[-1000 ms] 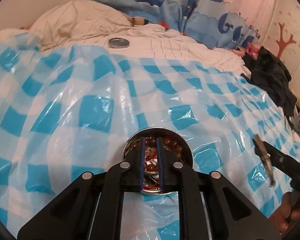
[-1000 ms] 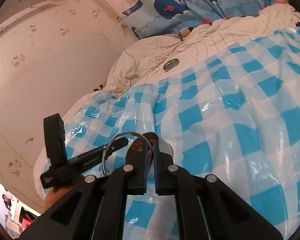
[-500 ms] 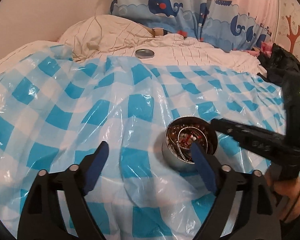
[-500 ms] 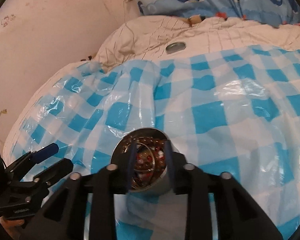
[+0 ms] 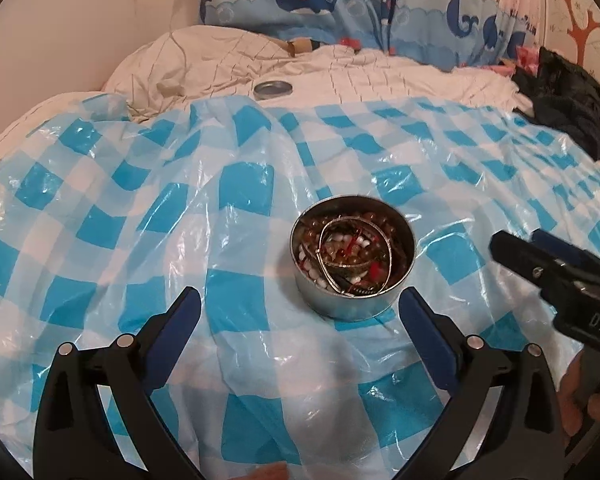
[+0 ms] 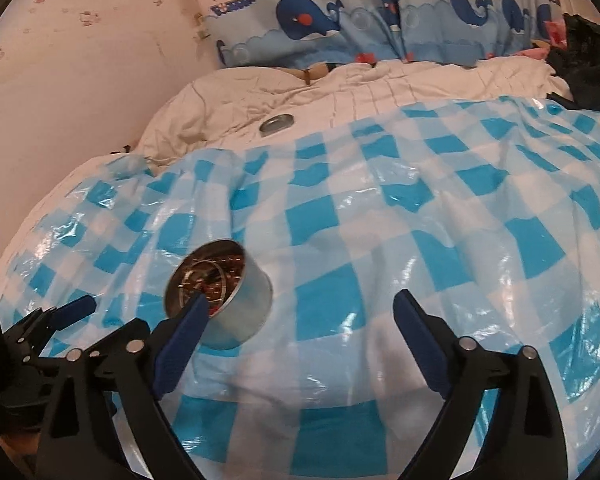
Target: Organize jewelry
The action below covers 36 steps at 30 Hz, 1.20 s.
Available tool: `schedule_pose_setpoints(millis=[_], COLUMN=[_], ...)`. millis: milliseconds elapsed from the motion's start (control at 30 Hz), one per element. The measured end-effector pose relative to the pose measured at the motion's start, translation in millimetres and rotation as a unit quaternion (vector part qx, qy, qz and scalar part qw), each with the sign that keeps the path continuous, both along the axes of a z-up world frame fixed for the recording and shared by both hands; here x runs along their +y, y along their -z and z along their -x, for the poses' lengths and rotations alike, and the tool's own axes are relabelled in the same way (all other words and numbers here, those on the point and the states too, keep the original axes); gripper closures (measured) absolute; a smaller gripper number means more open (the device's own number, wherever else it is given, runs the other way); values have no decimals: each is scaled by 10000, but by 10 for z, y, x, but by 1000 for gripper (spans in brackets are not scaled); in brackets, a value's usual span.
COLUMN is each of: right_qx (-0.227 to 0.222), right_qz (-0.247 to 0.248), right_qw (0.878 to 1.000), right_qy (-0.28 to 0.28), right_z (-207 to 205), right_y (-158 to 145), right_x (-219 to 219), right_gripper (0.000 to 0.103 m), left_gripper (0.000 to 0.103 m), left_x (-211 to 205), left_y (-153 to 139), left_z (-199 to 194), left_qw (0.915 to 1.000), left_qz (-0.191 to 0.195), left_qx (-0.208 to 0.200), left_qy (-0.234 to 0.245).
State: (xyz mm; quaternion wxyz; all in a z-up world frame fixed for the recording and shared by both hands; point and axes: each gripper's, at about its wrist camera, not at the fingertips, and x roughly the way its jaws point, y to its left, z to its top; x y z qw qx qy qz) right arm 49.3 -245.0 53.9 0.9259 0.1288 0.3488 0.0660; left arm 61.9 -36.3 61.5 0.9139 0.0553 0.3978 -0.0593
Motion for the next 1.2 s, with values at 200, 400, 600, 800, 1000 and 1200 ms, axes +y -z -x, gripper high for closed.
schedule_pose_setpoints(millis=[200,400,600,800,1000,1200], right_qx=[108,152,186,183,156,154], right_qz=[232,372,396,412,421,431], right_qw=[9997,9992,9990,9989,9989,9989], right_qy=[17,-61,-97,-104,-102,-85], right_z=[-12,-6,-1,1,5,4], right_y=[56,104,133,134,133,129], right_x=[52,139,175,190,192,188], right_gripper=[10,8,8,8,8,8], left_gripper=[8,8,8,8,8,8], left_x=[0,31,57,186,227,311], left_y=[22,6,-8,-7,-70,29], left_z=[9,28,35,72,126,-4], left_qw=[10000,9999,9999,9984,9986,9981], left_qz=[-34,-28,-17,527,411,224], left_qx=[5,-30,-28,0,-182,191], left_qy=[-59,-92,-105,-197,-283,-550])
